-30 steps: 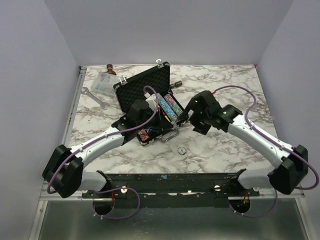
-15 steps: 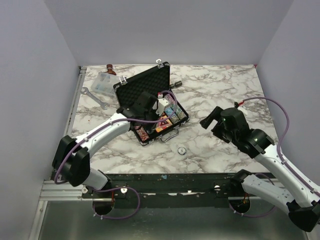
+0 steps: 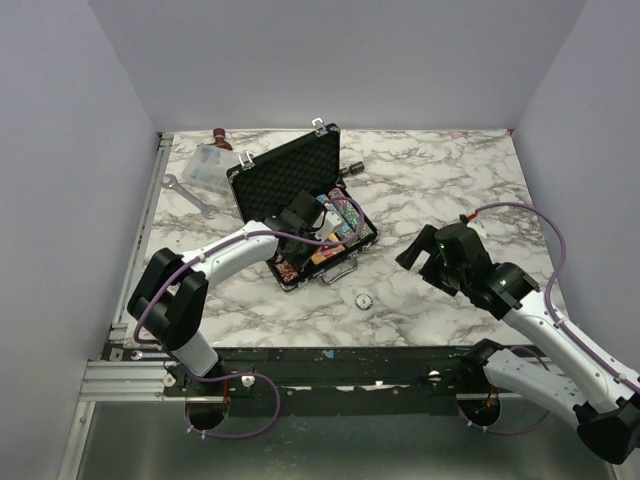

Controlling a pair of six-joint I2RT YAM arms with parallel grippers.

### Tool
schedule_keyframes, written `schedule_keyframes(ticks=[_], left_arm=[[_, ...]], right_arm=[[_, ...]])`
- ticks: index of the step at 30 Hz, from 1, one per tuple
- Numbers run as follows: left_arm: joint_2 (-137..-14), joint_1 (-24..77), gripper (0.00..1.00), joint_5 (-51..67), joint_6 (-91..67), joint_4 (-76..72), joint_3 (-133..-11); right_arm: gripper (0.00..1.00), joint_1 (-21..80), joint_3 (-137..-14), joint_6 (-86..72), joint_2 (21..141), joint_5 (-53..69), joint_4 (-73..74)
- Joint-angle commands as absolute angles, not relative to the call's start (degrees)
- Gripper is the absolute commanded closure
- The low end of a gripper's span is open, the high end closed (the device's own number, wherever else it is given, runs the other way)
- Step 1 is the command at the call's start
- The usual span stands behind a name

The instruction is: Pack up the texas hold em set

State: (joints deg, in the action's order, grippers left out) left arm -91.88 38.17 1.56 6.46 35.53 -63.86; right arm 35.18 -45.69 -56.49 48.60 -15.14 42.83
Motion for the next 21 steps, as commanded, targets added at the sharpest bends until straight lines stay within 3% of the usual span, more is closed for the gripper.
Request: schedule_keyframes(ticks=[1,9,13,21], left_arm=[[-93.83,38.54,0.98,-4.47,7.21,35.76,-65.17],[-94.47,38.61,0.68,-7.85,6.02,36.18,-65.67],[-93.90,38.65,0.62,-8.14,5.51,35.90,-65.80],[-86.11,38.60,0.58,-2.85,3.30,34.66,-65.56]], right_arm=[[0.00,35.11,-44.63,-56.17,49.82,-12.28,40.10],[0.00,35.16,-42.56,-55.56,52.86,-7.48,36.55],[0.00,35.15,-42.03,-54.51,53.59,-5.18,35.24],[0.00,35.13,-43.07,-55.28,58.64,-0.92,36.27]])
